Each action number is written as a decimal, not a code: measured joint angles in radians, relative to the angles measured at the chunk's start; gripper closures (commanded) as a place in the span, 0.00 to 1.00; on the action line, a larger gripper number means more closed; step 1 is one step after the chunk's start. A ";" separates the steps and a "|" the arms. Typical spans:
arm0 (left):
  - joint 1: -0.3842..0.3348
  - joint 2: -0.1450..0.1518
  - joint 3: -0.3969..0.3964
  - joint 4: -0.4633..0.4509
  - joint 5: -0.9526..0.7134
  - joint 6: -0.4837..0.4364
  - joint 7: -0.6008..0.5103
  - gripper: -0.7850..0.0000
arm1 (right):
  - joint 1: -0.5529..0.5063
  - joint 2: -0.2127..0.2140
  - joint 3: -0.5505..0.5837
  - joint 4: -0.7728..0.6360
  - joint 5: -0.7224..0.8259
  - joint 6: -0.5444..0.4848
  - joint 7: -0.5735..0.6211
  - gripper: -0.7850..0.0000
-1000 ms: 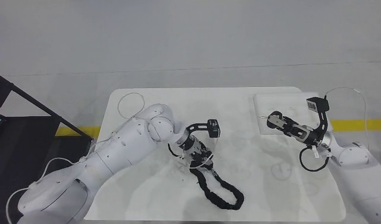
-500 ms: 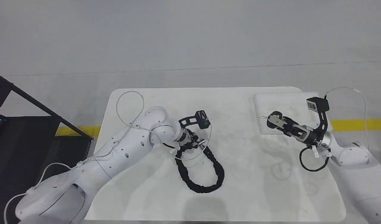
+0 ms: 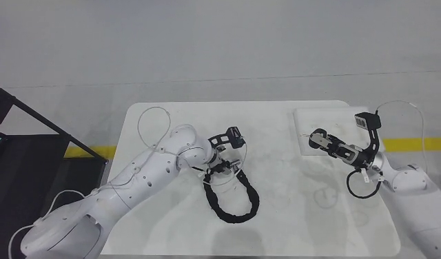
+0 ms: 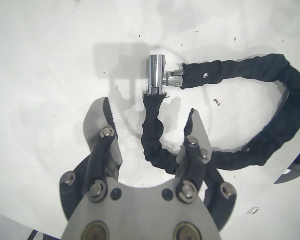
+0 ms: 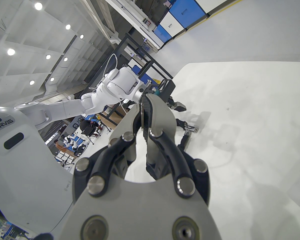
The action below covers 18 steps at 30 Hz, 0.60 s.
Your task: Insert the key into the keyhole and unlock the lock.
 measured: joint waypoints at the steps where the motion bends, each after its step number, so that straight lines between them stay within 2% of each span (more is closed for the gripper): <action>1: 0.003 -0.001 -0.001 -0.004 0.005 0.003 0.000 0.00 | 0.000 0.000 0.000 0.000 0.000 0.000 0.000 1.00; 5: 0.008 -0.008 0.007 0.003 0.065 0.025 0.005 0.00 | 0.000 0.000 0.000 0.000 0.000 0.000 0.000 1.00; 9: 0.003 -0.025 0.031 0.034 0.149 0.042 0.017 0.00 | 0.000 0.000 0.000 0.000 0.000 0.000 0.000 1.00; 12: 0.001 -0.041 0.038 0.057 0.152 0.040 0.037 0.00 | 0.000 0.000 0.000 0.000 0.000 0.000 0.000 1.00; 13: 0.000 -0.046 0.039 0.063 0.150 0.038 0.043 0.07 | 0.000 0.000 0.000 0.000 0.000 0.000 0.000 1.00; 14: -0.002 -0.050 0.040 0.068 0.149 0.035 0.048 0.24 | 0.000 0.000 0.000 0.000 0.000 0.000 0.000 1.00; 15: -0.004 -0.056 0.041 0.075 0.149 0.031 0.053 0.33 | 0.000 0.000 0.000 0.000 0.000 0.000 0.000 1.00; 16: -0.005 -0.060 0.042 0.079 0.149 0.029 0.055 0.56 | 0.000 0.000 0.000 0.000 0.000 0.000 0.000 1.00; 18: -0.007 -0.069 0.044 0.088 0.148 0.024 0.055 0.61 | 0.000 0.000 0.000 0.000 0.000 0.000 0.000 1.00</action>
